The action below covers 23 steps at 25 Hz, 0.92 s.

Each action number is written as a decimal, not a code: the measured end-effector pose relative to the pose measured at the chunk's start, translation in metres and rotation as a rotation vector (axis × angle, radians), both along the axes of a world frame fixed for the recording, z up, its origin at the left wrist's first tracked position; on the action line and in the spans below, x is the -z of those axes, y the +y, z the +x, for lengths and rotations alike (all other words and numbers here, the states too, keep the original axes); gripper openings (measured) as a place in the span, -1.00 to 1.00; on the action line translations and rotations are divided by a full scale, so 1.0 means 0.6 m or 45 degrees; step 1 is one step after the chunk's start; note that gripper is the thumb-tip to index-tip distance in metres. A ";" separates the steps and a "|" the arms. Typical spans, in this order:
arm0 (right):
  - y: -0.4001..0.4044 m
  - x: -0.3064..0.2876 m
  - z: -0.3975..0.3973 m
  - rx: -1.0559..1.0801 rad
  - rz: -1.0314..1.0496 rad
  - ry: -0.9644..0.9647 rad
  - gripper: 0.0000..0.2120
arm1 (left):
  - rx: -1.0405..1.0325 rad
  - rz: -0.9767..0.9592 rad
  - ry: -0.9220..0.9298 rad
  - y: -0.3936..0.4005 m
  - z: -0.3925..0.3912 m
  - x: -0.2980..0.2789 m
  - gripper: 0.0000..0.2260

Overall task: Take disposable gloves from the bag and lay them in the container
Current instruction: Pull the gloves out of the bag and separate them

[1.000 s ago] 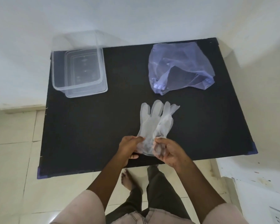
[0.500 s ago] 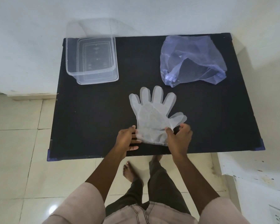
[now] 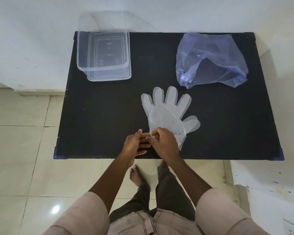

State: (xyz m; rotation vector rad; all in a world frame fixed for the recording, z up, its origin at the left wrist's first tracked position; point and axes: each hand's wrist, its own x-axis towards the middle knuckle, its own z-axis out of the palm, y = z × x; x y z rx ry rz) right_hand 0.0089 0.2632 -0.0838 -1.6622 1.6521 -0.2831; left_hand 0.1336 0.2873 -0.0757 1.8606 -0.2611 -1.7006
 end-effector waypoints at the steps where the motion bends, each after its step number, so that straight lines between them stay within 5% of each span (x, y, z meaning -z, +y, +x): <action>1: -0.002 0.001 0.003 0.018 -0.004 0.016 -0.79 | 0.002 0.004 0.004 0.000 0.000 0.000 -0.63; 11: -0.029 -0.003 -0.004 0.560 0.560 -0.464 -0.87 | 0.079 0.060 -0.075 -0.010 -0.019 0.004 -0.81; 17: -0.047 -0.006 -0.022 0.611 0.427 -0.412 -0.75 | 0.059 0.054 -0.308 -0.009 -0.011 0.013 -0.89; 19: -0.049 -0.007 -0.029 0.582 0.376 -0.384 -0.76 | 0.225 -0.097 -0.550 0.001 -0.006 0.010 -0.88; 21: -0.052 -0.005 -0.032 0.552 0.365 -0.364 -0.84 | 0.523 -0.494 -1.095 0.023 -0.009 0.010 -0.78; 23: -0.054 -0.002 -0.031 0.519 0.366 -0.336 -0.89 | 0.895 -0.865 -1.379 0.045 -0.025 0.013 -0.61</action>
